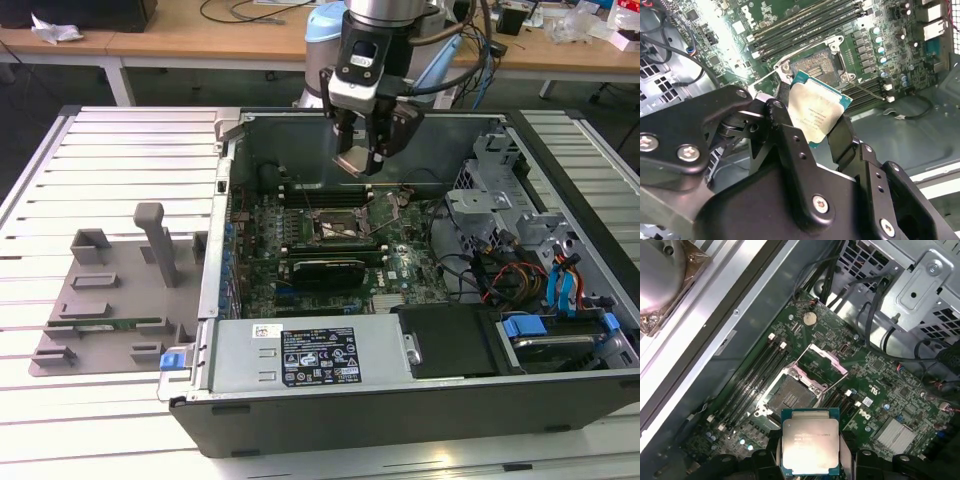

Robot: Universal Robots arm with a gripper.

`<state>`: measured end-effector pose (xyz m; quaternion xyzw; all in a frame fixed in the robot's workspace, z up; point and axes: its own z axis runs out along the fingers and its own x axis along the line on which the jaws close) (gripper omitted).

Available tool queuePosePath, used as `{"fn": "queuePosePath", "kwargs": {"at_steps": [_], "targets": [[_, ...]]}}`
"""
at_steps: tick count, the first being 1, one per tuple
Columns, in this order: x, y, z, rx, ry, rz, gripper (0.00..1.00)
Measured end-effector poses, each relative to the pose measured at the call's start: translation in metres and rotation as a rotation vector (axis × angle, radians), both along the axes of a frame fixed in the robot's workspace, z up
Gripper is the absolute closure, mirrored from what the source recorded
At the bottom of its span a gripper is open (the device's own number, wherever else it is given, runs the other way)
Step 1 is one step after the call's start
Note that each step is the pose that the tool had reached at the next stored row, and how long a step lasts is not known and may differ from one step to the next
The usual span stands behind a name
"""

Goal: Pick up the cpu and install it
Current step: 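Place the cpu into insertion slot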

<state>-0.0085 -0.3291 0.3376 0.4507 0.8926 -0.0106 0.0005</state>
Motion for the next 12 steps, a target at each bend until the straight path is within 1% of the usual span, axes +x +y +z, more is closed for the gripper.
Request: {"fn": "queuePosePath", "kwargs": {"at_steps": [3,5,10,12], "targets": [[0.0000,0.0000,0.0000,0.0000,0.0000,-0.038,0.45],[0.0000,0.0000,0.0000,0.0000,0.0000,-0.072,0.45],[0.0000,0.0000,-0.0001,0.0000,0.0000,-0.106,0.45],[0.0000,0.0000,-0.0001,0.0000,0.0000,-0.133,0.45]]}}
